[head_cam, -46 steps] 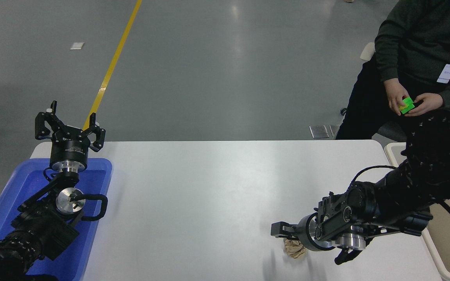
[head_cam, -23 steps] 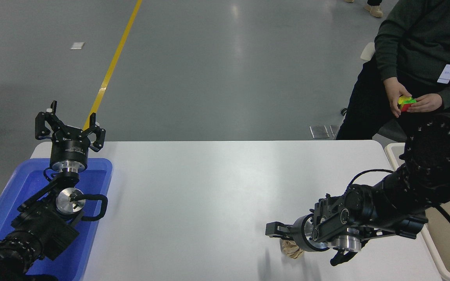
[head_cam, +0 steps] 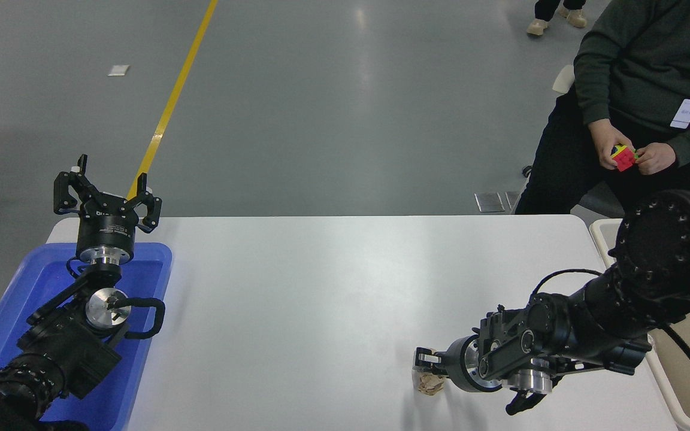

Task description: Pick up paper ball place in dustbin

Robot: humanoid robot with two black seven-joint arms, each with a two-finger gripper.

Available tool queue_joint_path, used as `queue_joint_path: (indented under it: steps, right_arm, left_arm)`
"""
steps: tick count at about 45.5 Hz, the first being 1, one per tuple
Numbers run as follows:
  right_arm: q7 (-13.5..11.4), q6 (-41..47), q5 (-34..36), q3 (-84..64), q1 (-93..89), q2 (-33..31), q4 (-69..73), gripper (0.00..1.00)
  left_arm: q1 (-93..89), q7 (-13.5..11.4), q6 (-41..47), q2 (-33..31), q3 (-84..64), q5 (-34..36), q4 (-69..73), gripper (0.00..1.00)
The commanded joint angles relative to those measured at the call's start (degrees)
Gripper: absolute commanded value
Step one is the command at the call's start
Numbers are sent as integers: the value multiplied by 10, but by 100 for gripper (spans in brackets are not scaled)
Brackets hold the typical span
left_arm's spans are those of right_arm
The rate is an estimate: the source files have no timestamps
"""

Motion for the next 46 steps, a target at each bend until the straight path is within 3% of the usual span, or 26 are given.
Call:
queue_joint_path:
  steps: [1, 23, 39, 46]
  right_arm:
    - [1, 0, -15, -4, 9, 0, 3, 0]
    - [17, 52, -36, -28, 233, 0, 140, 0]
    - [13, 236, -48, -63, 439, -116, 183, 0]
    - [13, 330, -101, -95, 513, -166, 183, 0]
  left_arm:
    - [0, 0, 0, 0, 0, 1, 0, 99]
    - [0, 0, 0, 0, 0, 1, 0, 99]
    - [0, 0, 0, 0, 0, 1, 0, 99]
    - [0, 0, 0, 0, 0, 1, 0, 99]
